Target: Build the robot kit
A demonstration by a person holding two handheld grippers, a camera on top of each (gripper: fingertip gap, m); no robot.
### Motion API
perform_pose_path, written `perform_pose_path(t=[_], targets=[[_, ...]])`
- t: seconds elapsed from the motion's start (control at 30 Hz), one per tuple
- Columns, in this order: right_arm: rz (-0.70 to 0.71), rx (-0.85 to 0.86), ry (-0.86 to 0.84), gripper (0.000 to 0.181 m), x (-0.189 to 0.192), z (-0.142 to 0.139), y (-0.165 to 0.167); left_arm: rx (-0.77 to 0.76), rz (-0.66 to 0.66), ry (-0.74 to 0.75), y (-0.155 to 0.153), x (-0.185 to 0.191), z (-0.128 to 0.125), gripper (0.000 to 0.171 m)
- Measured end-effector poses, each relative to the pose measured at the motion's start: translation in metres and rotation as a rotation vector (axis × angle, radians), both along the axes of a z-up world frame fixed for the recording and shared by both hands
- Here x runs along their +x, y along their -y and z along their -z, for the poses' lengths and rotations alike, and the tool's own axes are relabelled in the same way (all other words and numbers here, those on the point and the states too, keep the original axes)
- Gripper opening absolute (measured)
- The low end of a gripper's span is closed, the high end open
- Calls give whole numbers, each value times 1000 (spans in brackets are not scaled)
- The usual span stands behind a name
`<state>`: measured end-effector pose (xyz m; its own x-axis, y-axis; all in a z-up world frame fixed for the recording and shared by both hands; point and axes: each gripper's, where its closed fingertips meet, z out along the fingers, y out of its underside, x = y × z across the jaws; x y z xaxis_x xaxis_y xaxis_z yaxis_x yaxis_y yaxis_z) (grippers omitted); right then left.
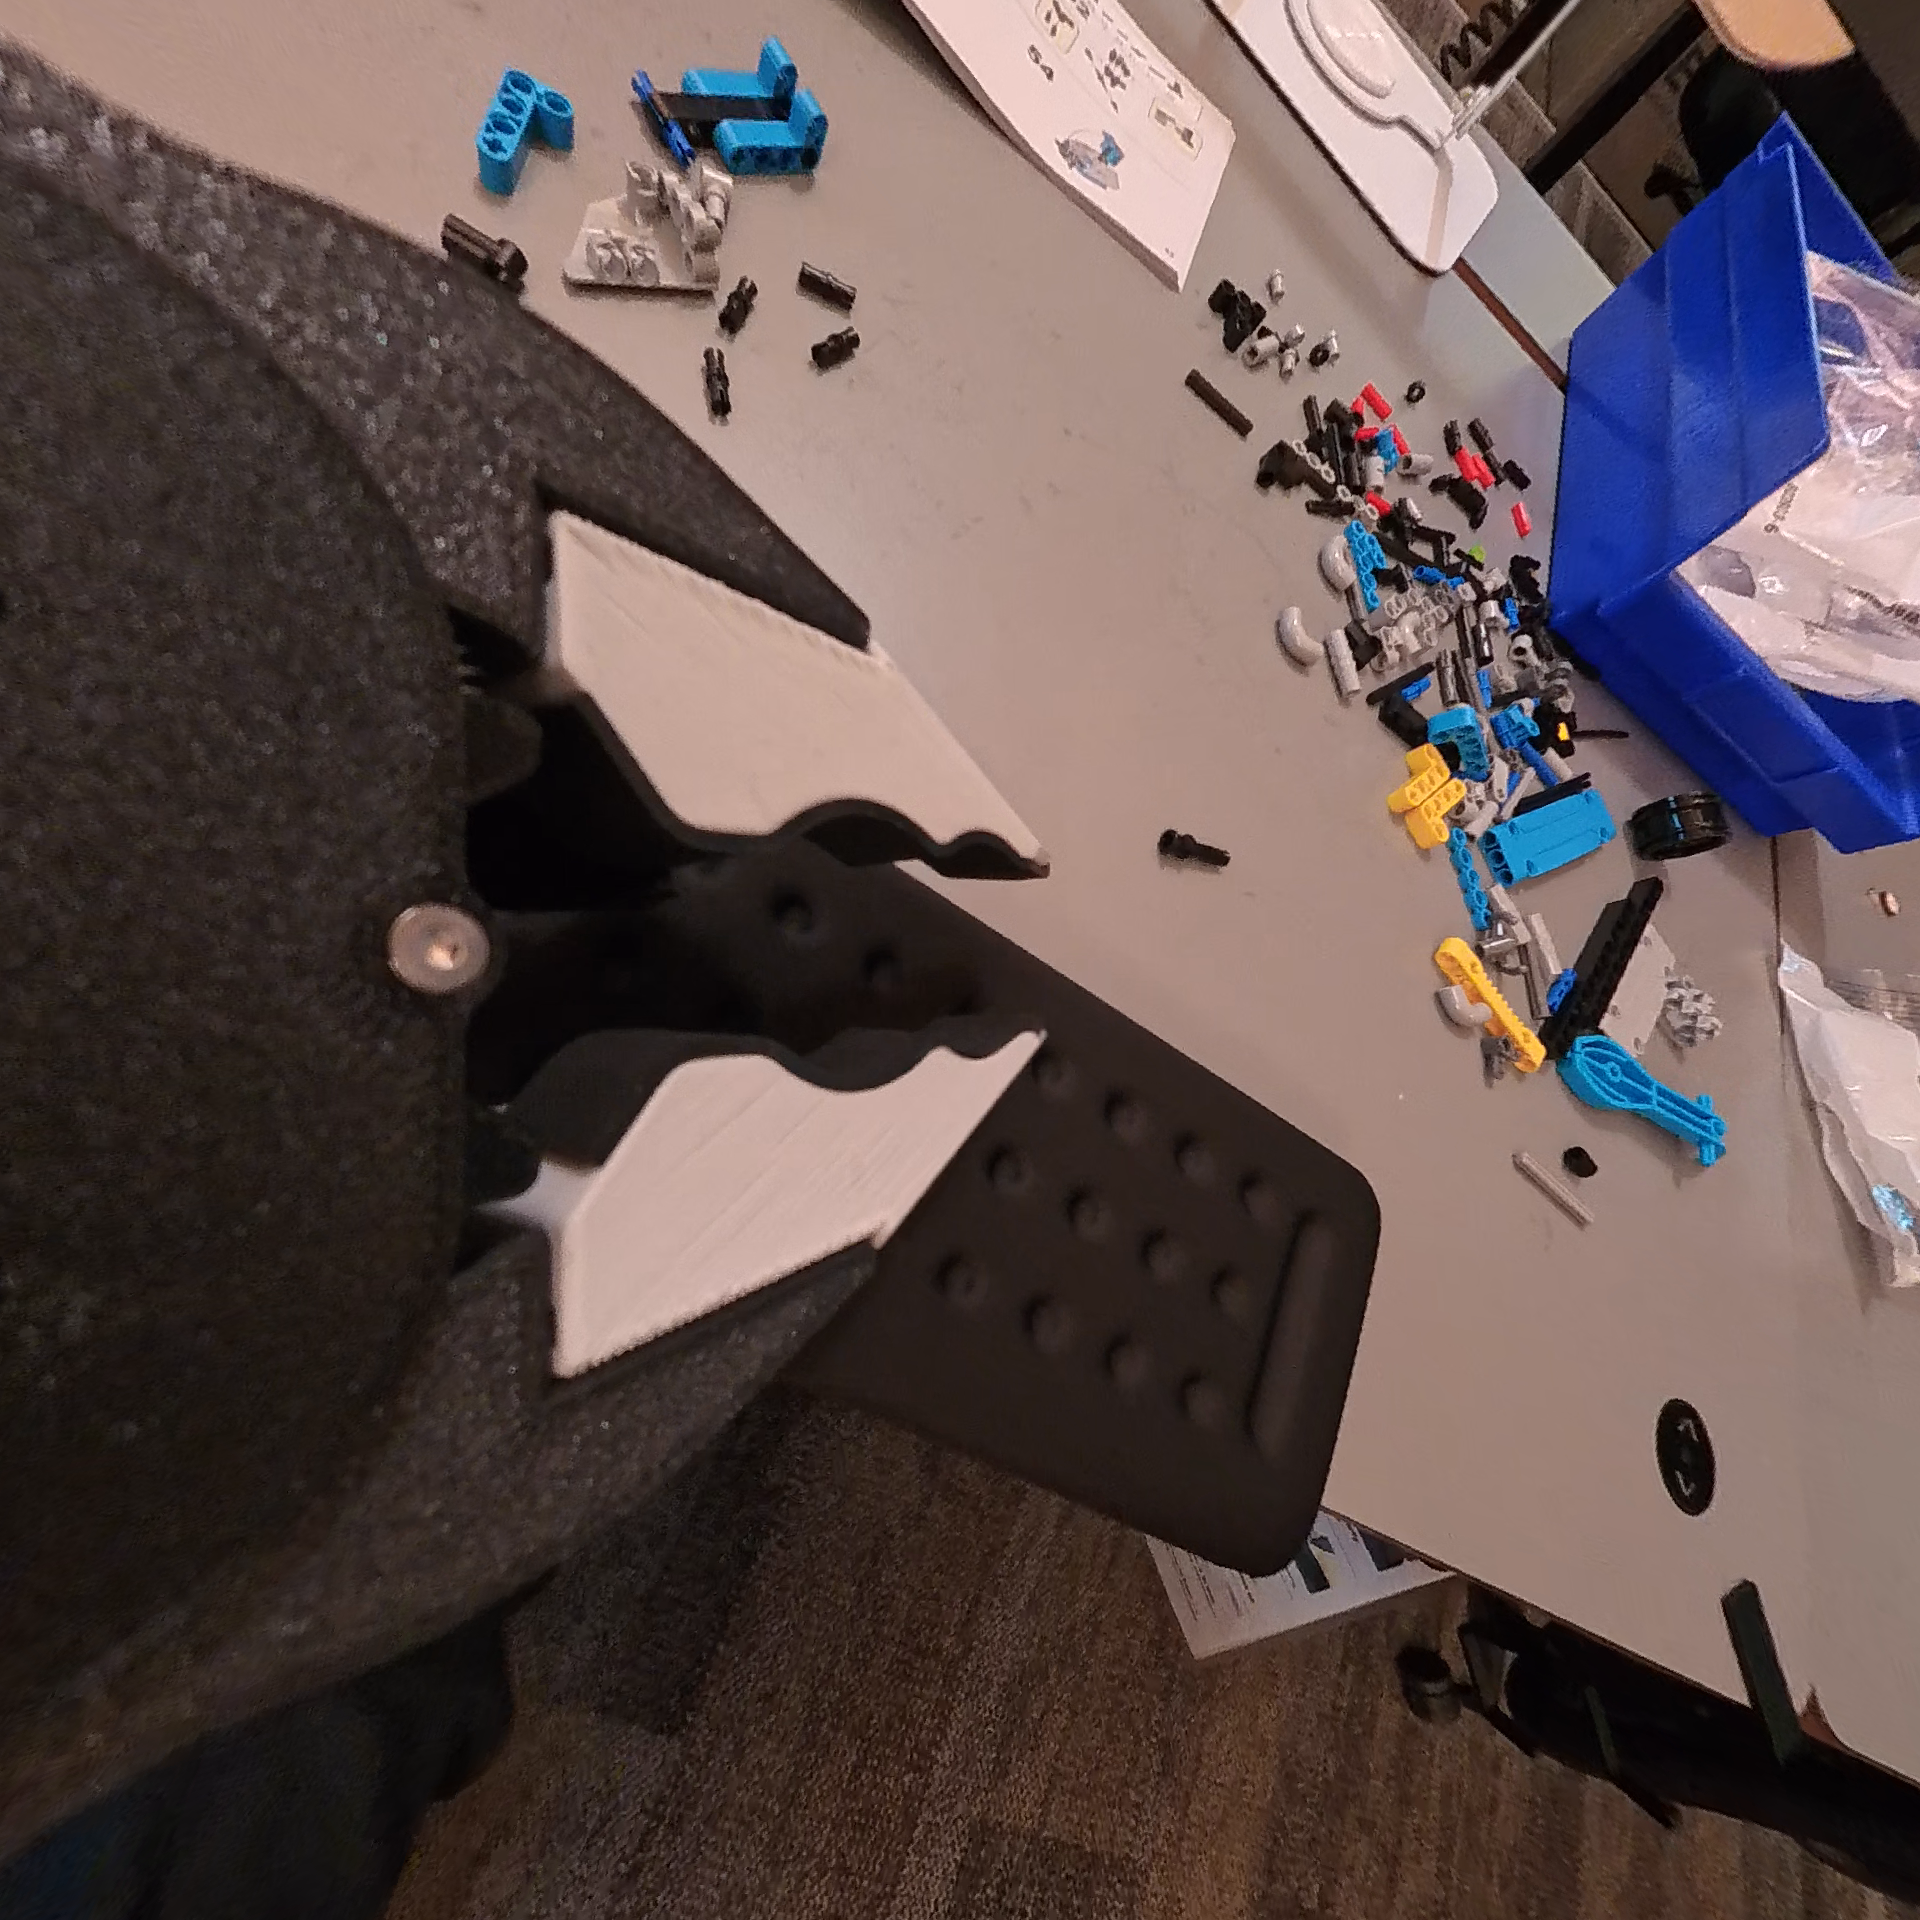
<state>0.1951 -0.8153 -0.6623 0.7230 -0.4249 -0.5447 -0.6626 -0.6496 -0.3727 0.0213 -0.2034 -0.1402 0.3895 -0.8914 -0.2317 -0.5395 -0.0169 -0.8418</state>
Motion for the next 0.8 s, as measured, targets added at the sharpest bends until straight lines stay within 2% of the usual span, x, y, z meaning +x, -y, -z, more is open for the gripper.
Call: perform_pose_path(t=[0.03,0.17,0.37,0.63,0.8], targets=[[-4,4,7,30,3,-10,-2,-6,-3,12,-1,-1,-1,26],[-25,53,64,30,14,-65,-5,-48,-14,45,-4,-2,-4,25],[27,107,153,30,13,-144,22,-63,-17,50,-4,-2,-4,26],[43,132,243,30,-1,-225,73,-6,-3,71,1,-2,-10,26],[-12,144,275,32,-17,-268,78,-7,30,128,6,-3,-18,26]])
